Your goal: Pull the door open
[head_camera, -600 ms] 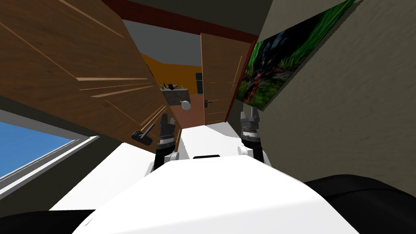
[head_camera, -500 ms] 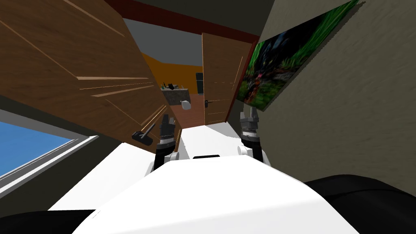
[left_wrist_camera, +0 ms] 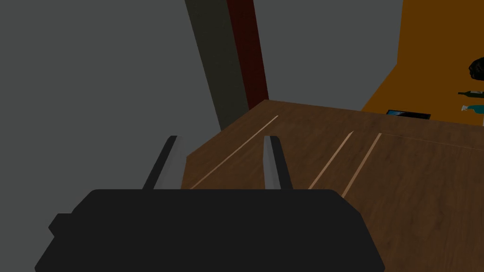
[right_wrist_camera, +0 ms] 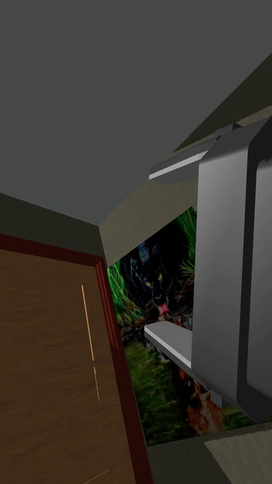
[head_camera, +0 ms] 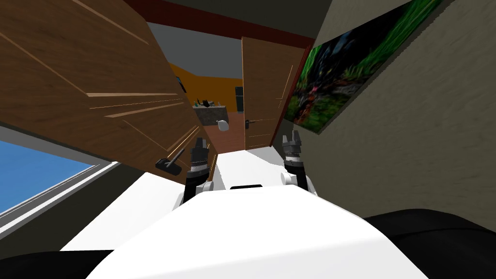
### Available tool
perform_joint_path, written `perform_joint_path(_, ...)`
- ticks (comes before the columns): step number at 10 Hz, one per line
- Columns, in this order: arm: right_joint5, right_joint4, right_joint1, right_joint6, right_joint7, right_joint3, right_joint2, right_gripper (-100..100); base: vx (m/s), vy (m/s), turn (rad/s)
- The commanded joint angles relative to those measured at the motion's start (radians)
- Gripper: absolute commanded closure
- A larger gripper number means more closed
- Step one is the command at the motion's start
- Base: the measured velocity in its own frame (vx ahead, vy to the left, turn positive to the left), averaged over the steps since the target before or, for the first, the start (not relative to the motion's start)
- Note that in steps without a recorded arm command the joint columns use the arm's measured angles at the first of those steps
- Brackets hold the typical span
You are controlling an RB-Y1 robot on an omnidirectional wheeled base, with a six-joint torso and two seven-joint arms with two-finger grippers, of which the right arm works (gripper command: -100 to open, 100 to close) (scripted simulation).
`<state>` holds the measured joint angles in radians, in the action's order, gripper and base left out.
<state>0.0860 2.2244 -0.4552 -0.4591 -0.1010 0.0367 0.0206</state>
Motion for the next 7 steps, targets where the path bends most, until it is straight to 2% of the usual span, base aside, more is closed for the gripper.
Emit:
perform_joint_path(1, -0.006, -0.042, 0.031, 0.003, 0.001, 0.002, 0.009, -100, 0.065, 0.006, 0.047)
perform_joint_path(5, -0.027, -0.154, 0.096, -0.004, 0.000, 0.003, 0.033, -100, 0.082, 0.005, 0.056)
perform_joint_path(6, -0.027, -0.162, 0.096, -0.004, 0.000, 0.003, 0.033, -100, 0.056, 0.004, 0.016)
perform_joint_path(7, -0.033, -0.195, 0.114, -0.006, 0.000, 0.004, 0.040, -100, 0.050, 0.004, 0.031)
